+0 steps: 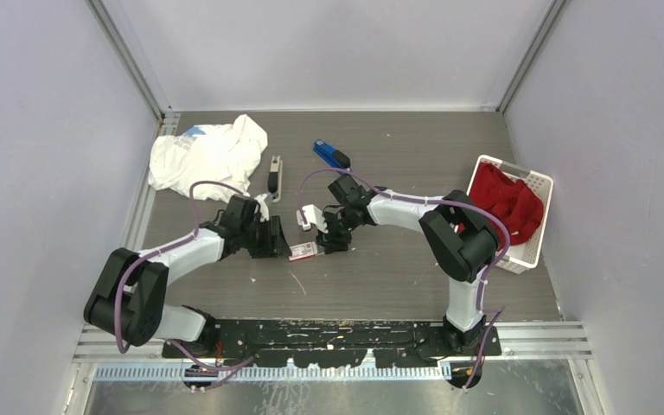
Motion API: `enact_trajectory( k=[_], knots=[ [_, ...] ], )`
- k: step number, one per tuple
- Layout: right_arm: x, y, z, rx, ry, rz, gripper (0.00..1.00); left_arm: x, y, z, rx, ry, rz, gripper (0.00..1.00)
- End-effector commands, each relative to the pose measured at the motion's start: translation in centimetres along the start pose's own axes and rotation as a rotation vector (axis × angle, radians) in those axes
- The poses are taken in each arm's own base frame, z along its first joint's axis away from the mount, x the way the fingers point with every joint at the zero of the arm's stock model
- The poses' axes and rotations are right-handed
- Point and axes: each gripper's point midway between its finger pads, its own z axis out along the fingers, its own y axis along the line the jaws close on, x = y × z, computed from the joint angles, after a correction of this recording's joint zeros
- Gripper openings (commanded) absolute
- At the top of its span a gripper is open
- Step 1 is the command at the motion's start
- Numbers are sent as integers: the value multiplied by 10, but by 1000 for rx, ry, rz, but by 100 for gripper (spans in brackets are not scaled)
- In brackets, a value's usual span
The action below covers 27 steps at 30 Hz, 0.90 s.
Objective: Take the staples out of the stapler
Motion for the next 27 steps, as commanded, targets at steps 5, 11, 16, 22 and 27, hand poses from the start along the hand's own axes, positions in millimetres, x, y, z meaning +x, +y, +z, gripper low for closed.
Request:
enact_trajectory(
  k=[5,11,16,22,27],
  knots=[
    [-3,11,0,-40,7,-27,48,15,3,4,-4,54,-20,48],
    [-4,14,2,-52,6,-38,45,20,4,10,-4,79,-20,40],
    [-5,15,2,-56,5,-45,42,23,8,13,-18,96,-17,35],
    [-5,14,1,-52,10,-59,41,29,15,17,-43,131,-6,29],
    [-4,13,1,-46,18,-78,40,33,16,18,-50,174,5,23]
  ],
)
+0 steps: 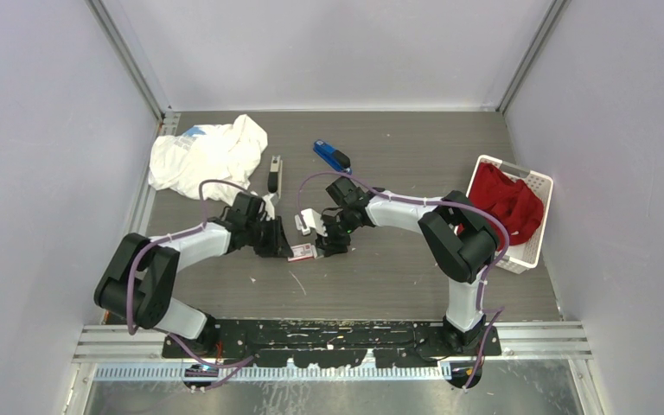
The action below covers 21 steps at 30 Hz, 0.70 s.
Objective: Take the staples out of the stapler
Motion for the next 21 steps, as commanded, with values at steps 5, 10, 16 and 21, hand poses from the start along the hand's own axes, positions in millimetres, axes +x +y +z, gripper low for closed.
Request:
enact_trajectory(
  k=[5,10,16,21],
  knots=[
    [-1,3,-8,-3,40,-77,39,32,25,6,-95,145,13,19],
    [0,6,-13,0,46,-131,39,31,22,5,-86,150,16,19],
    [2,7,-13,6,48,-152,38,31,15,6,-52,165,12,19],
    [2,3,-14,26,52,-167,38,32,10,7,-23,176,8,19]
  ],
)
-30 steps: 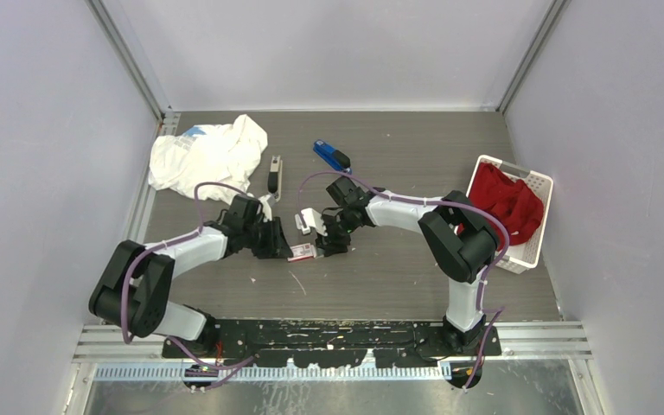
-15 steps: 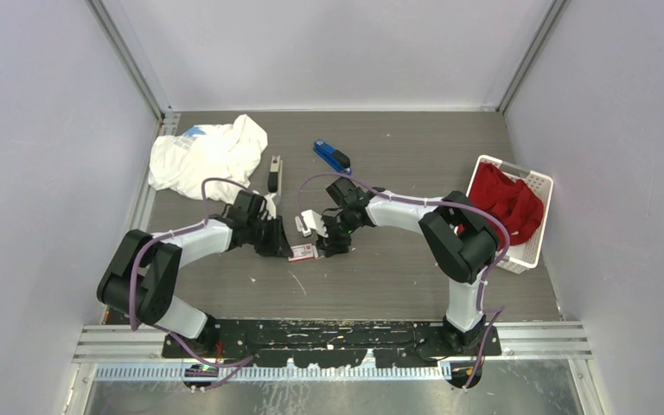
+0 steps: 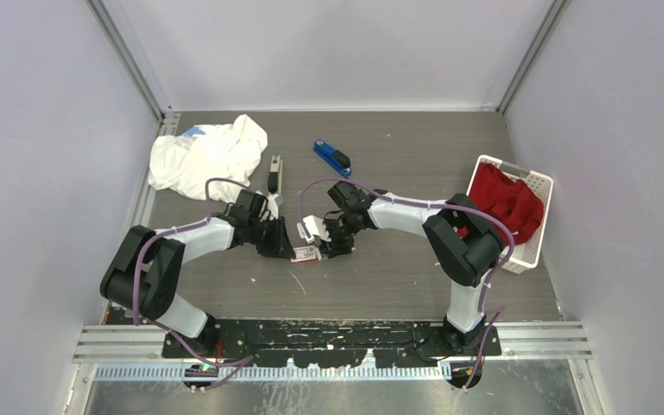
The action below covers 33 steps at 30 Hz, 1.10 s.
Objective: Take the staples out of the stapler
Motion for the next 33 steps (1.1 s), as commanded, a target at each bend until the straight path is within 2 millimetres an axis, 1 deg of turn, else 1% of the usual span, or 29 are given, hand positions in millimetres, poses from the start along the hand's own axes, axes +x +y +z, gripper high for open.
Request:
enact_trajectory(
  k=[1,9,18,33],
  knots=[
    [-2,-2,-8,36,23,-59,38,29,14,5,-46,110,-10,19],
    [-6,3,-13,26,11,-110,38,30,13,6,-38,119,-12,19],
    [-3,-9,-11,68,26,-77,39,33,9,9,-16,147,-6,19],
    [5,-22,-9,120,50,-27,39,36,10,12,-23,168,-1,18]
  ],
)
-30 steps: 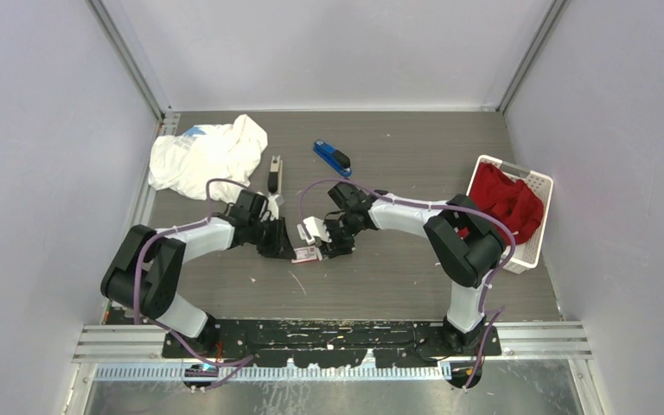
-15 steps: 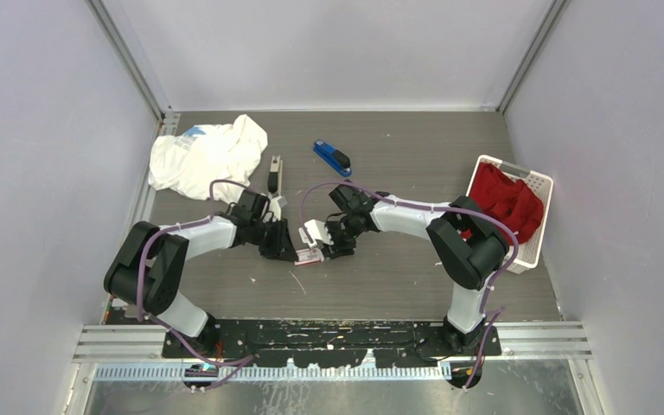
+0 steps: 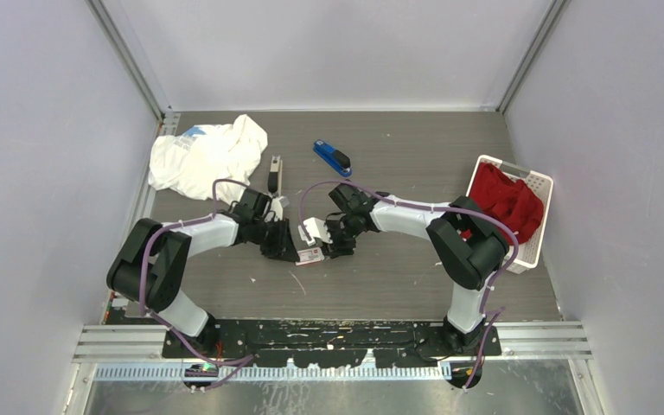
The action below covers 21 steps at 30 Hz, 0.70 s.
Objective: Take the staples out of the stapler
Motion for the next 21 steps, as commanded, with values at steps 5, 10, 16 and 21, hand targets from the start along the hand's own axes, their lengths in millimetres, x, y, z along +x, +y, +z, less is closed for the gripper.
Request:
enact_trajectory(
  k=[5,10,16,21],
  knots=[
    [3,-24,-2,88,30,-1,41,23,22,6,-89,79,4,18],
    [4,-20,0,68,30,6,45,24,22,7,-88,81,3,19],
    [6,-14,5,41,34,12,50,24,23,7,-90,82,2,19],
    [7,-11,7,26,36,7,52,24,23,7,-90,82,2,19]
  ],
)
